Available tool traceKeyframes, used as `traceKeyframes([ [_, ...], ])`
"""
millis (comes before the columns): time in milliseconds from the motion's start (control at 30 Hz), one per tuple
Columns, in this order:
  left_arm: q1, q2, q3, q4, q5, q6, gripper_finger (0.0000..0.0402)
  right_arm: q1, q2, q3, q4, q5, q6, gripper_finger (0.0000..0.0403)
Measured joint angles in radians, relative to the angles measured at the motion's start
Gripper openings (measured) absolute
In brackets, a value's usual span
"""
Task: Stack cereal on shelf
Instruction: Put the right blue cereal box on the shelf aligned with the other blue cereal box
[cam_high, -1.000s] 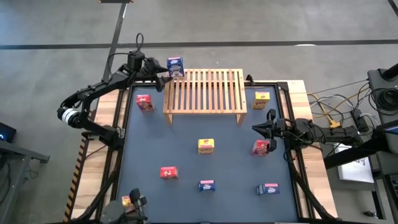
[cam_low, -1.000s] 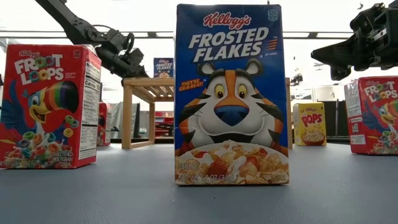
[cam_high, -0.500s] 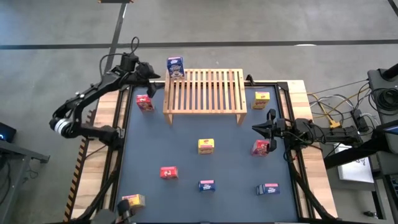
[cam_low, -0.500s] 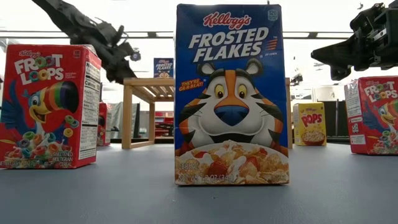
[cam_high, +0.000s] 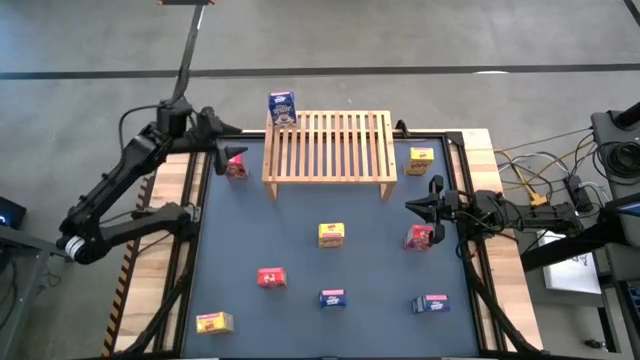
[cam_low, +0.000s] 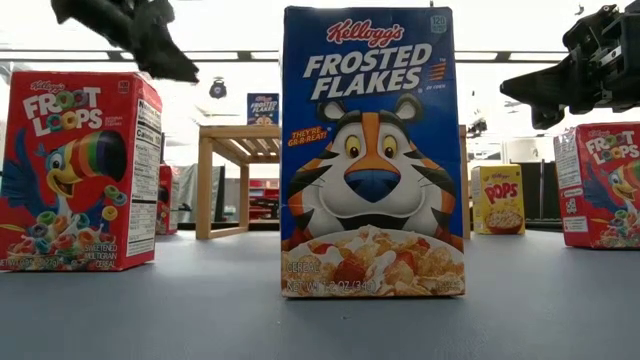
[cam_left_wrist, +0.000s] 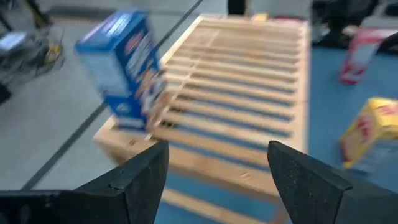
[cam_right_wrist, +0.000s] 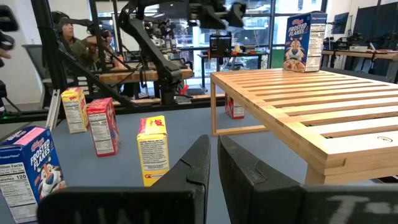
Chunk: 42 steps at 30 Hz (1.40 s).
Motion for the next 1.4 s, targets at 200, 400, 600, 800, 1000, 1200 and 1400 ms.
traceKeyframes([
  [200,-0.166,-0.095,-0.001,0.013,-0.054,-0.061,0.0255,0.000,0.000,0.000,0.000,0.000,0.000,0.0022],
  [400,-0.376,-0.125,-0.002,0.067,-0.195,-0.101,0.0238,0.000,0.000,0.000,0.000,0.000,0.000,0.0022],
  [600,-0.567,-0.101,-0.002,0.126,-0.287,-0.133,0.0219,0.000,0.000,0.000,0.002,0.000,0.000,0.0022],
  [800,-0.662,-0.064,-0.002,0.146,-0.348,-0.173,0.0204,0.000,0.000,0.000,0.003,0.000,0.004,0.0022],
  [1000,-0.675,-0.028,-0.002,0.145,-0.350,-0.301,0.0195,0.000,0.000,0.000,0.010,0.000,0.022,0.0022],
  [1200,-0.685,-0.003,-0.002,0.155,-0.349,-0.329,0.0194,0.000,0.000,0.000,0.081,0.000,0.055,0.0022],
  [1400,-0.744,0.030,-0.002,0.246,-0.349,-0.323,0.0194,0.000,0.000,0.000,0.071,0.001,0.077,0.0022],
])
